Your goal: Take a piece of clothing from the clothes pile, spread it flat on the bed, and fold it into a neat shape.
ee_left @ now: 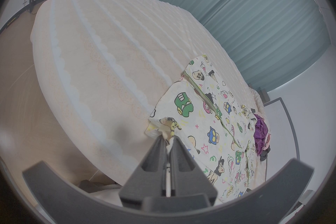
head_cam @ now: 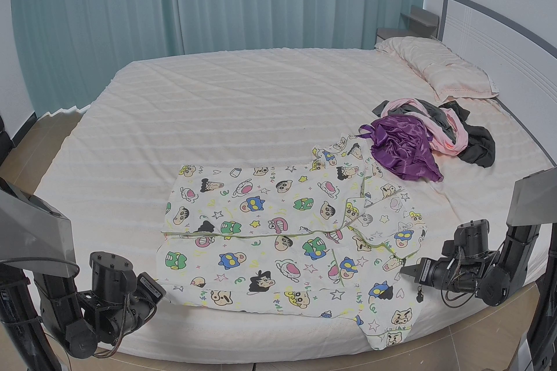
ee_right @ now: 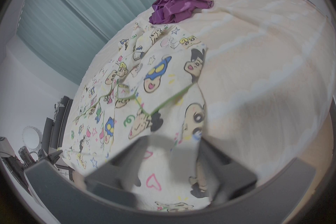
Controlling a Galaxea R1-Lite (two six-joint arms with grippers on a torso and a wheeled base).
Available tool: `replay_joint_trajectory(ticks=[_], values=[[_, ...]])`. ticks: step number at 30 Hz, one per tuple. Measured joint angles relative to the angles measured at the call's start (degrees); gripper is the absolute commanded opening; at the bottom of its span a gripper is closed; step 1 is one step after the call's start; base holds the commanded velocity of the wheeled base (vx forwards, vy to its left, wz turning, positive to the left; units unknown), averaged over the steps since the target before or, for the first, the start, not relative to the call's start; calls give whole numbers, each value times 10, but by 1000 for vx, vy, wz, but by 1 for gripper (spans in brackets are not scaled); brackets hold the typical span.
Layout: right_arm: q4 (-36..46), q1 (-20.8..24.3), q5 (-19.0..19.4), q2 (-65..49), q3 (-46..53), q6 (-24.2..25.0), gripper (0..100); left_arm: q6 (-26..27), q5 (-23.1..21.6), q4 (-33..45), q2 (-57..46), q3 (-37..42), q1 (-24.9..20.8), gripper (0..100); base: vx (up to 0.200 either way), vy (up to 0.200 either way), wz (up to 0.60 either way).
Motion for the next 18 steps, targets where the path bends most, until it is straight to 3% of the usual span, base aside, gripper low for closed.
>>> replay_joint_trajectory(ticks=[10, 18], values=[[7, -22, 0, -8, -73, 1, 0, 5, 2, -1, -4, -5, 0, 0, 0, 0, 0], [64, -34, 0, -24, -162, 1, 0, 33, 2, 0, -12, -25, 10, 0, 0, 0, 0]])
